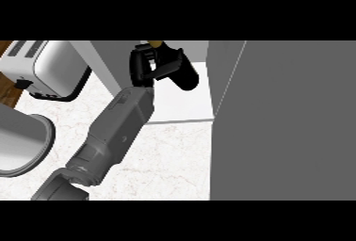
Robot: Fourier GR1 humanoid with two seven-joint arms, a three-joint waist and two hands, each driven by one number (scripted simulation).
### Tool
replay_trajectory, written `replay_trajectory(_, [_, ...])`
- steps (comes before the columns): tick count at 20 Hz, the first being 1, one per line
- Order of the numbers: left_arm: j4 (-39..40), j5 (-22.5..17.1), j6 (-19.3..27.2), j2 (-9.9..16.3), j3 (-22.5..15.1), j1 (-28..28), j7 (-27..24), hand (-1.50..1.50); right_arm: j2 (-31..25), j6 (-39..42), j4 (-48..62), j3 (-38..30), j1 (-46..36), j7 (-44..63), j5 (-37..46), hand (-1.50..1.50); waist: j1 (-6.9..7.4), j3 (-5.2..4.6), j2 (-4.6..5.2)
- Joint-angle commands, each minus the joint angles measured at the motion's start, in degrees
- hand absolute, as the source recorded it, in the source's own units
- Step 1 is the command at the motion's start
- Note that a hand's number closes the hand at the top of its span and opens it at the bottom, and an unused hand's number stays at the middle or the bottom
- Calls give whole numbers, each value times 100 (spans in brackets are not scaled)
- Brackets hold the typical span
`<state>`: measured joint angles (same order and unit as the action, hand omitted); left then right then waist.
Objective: Pick up the wine, place it into the cabinet and close the cabinet
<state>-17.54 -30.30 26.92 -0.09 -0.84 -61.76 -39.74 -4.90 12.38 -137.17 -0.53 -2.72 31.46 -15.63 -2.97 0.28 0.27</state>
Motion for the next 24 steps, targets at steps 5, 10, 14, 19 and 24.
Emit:
replay_trajectory(5, [498, -125, -250, 232, 313, -143, -269, 150, 31, -257, -237, 96, -382, 299, -74, -150, 11, -35, 83])
replay_trajectory(10, [740, -81, 30, 134, 299, -186, -373, 150, -55, -111, -562, 41, -9, 312, -344, -150, -93, -30, 85])
replay_trajectory(14, [948, 24, -44, 242, 277, -58, -472, -150, -8, -130, -500, 133, -75, 254, -214, -150, -81, -33, 97])
replay_trajectory(19, [1105, 130, 56, 288, 271, -93, -430, -150, -133, -141, -414, 8, -256, 268, -187, -150, -69, -33, 98])
replay_trajectory(24, [1286, 305, 521, 9, 181, -213, -436, -150, -88, -9, -146, -3, -196, -1, -308, -150, -112, -29, 119])
